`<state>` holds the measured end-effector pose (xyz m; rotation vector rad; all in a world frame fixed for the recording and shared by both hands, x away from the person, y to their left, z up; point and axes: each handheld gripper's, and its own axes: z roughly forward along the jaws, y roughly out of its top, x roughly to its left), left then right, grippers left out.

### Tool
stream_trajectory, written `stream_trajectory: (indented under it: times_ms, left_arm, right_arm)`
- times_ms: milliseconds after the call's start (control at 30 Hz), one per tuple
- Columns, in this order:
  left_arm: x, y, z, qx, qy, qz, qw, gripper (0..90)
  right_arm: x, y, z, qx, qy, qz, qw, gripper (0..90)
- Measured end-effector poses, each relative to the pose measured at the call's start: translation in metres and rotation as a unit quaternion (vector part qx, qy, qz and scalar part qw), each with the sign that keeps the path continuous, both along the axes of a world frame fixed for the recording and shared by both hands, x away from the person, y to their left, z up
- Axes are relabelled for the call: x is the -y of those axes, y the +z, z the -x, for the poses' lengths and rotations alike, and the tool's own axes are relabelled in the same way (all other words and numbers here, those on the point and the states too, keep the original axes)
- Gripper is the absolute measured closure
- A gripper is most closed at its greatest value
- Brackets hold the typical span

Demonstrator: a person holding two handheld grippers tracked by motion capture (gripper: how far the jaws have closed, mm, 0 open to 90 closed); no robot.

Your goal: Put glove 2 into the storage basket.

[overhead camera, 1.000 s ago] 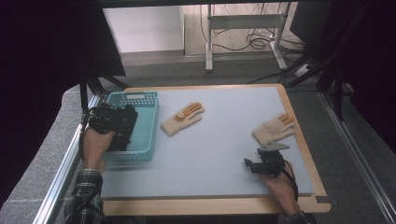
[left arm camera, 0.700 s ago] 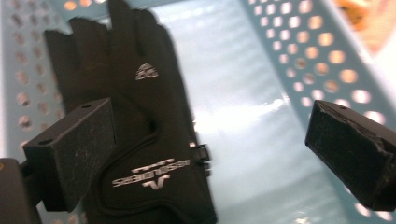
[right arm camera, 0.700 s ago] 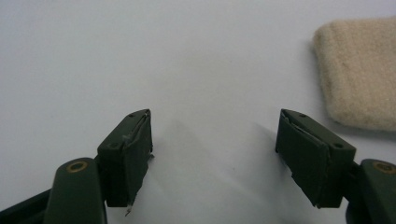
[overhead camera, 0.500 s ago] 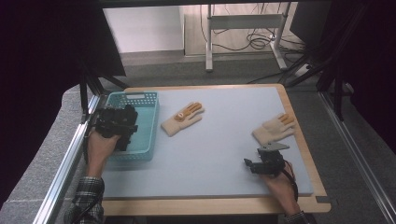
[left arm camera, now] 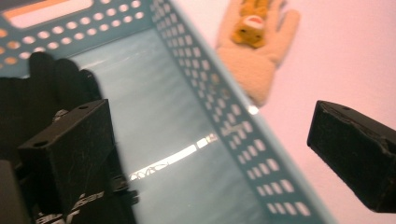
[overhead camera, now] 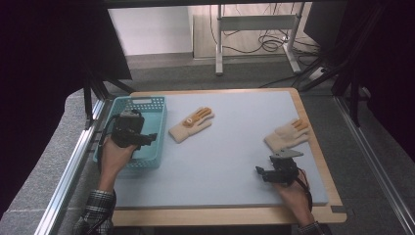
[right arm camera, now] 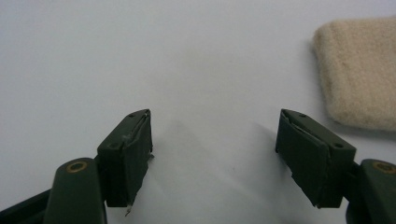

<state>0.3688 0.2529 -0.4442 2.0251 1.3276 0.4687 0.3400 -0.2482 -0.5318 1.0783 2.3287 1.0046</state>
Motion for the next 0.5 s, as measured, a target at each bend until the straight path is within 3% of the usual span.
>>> stream_trajectory:
  times_ms: [267, 500]
  left_arm:
    - [0.027, 0.003, 0.01, 0.016, -0.031, 0.008, 0.9994, 0.0]
    - [0.062, 0.01, 0.024, 0.038, -0.081, 0.004, 0.996, 0.0]
  right_arm:
    - [0.0, 0.0, 0.0, 0.0, 0.0, 0.0, 1.0, 26.6]
    - [0.0, 0.0, 0.0, 0.0, 0.0, 0.0, 1.0, 26.6]
